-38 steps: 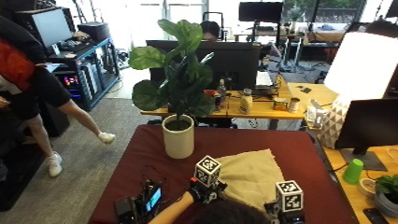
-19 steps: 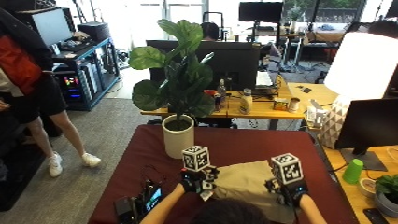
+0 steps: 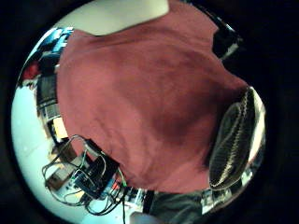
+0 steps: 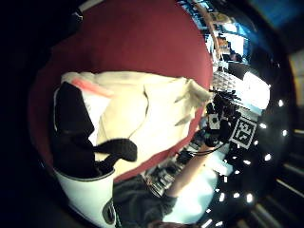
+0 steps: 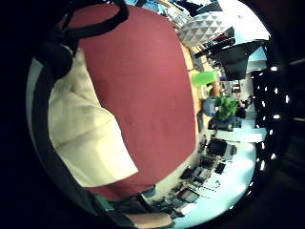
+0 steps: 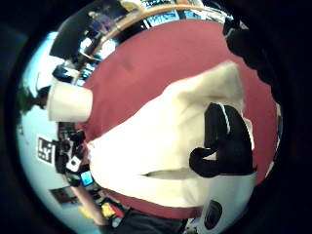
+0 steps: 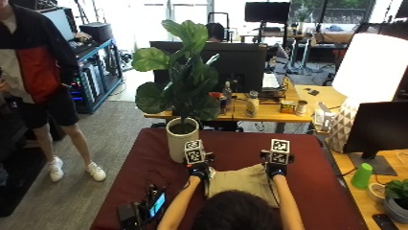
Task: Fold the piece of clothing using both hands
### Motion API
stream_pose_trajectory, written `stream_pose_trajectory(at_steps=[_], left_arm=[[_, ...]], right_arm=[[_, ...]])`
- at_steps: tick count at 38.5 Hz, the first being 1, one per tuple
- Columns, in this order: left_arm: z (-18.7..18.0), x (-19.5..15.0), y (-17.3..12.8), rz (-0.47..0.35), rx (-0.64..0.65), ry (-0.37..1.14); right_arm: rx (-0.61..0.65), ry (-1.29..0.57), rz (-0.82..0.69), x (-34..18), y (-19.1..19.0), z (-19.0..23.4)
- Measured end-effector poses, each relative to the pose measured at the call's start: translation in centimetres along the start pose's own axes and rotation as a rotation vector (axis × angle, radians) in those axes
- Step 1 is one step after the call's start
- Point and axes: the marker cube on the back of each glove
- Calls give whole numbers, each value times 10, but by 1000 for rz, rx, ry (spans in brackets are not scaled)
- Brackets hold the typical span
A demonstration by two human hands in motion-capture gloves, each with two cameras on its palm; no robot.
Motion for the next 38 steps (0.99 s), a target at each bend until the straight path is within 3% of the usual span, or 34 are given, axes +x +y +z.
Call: stream_pose_trajectory(at_steps=[2, 7, 10, 13, 19, 23, 35, 38], left_arm=[[-3, 6, -3, 13, 90, 22], [-14, 26, 19, 173, 250, 27], [-8, 39, 36, 255, 243, -4], [11, 49, 53, 298, 155, -91], [48, 45, 59, 220, 29, -264], [68, 42, 55, 218, -20, -261], [78, 38, 53, 219, -33, -263], [69, 38, 51, 182, -33, -305]], right_arm=[[10, 74, 70, 28, 1, 3], [-44, 111, 114, 54, 11, 0], [-125, 106, 134, 61, 19, 4], [-263, 94, 184, 70, 36, 16], [-437, 5, 199, 75, 61, 45], [-485, -61, 233, 72, 69, 62], [-372, -47, 340, 57, 74, 74], [-350, -38, 356, 52, 74, 75]])
